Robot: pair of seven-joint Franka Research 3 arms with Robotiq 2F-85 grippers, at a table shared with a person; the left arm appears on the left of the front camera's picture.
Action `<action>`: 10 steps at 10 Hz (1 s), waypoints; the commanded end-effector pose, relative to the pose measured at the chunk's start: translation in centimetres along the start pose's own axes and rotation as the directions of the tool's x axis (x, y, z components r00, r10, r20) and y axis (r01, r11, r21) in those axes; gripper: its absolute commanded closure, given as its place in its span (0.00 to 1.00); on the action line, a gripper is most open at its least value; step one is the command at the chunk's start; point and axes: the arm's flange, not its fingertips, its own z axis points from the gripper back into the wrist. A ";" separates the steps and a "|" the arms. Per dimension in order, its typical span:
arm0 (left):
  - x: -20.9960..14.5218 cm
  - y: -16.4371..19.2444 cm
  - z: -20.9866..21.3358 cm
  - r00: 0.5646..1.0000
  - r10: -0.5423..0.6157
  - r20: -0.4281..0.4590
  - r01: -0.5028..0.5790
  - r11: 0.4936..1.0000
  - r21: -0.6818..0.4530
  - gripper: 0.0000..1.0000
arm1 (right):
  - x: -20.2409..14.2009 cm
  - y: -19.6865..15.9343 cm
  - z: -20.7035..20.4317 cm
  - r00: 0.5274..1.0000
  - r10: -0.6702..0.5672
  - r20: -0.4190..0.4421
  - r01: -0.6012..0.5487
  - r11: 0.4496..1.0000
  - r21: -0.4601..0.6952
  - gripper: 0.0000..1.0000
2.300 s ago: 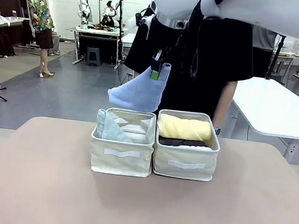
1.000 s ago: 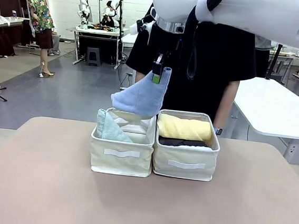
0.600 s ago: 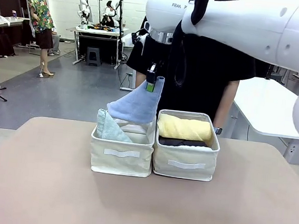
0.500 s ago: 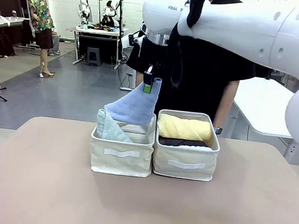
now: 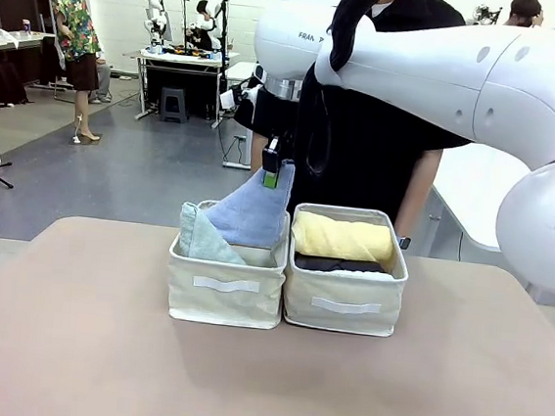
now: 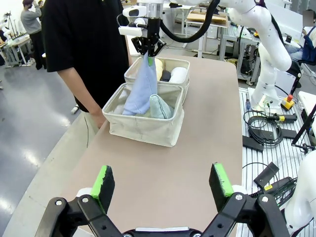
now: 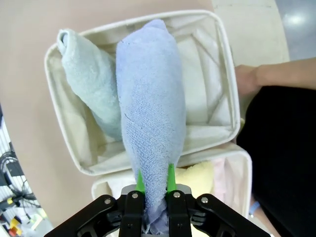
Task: Sort the towels based on their folding style.
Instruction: Pick up another triangle-folded towel from the table and place it in the left Fabric basket.
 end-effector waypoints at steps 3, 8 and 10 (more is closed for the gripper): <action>0.1 -0.1 0.0 1.000 -0.009 0.013 0.009 1.000 0.006 0.00 | 1.3 -1.6 -1.3 0.997 0.040 -0.058 -0.039 0.999 0.031 0.83; 0.1 -0.1 0.0 1.000 -0.009 0.013 0.009 1.000 0.006 0.00 | 2.0 -1.7 -5.3 0.995 0.100 0.003 -0.100 0.995 0.013 0.83; 0.1 -0.1 0.0 1.000 -0.009 0.013 0.009 1.000 0.006 0.00 | 2.4 -1.7 -7.0 0.994 0.109 0.008 -0.109 0.994 0.017 0.83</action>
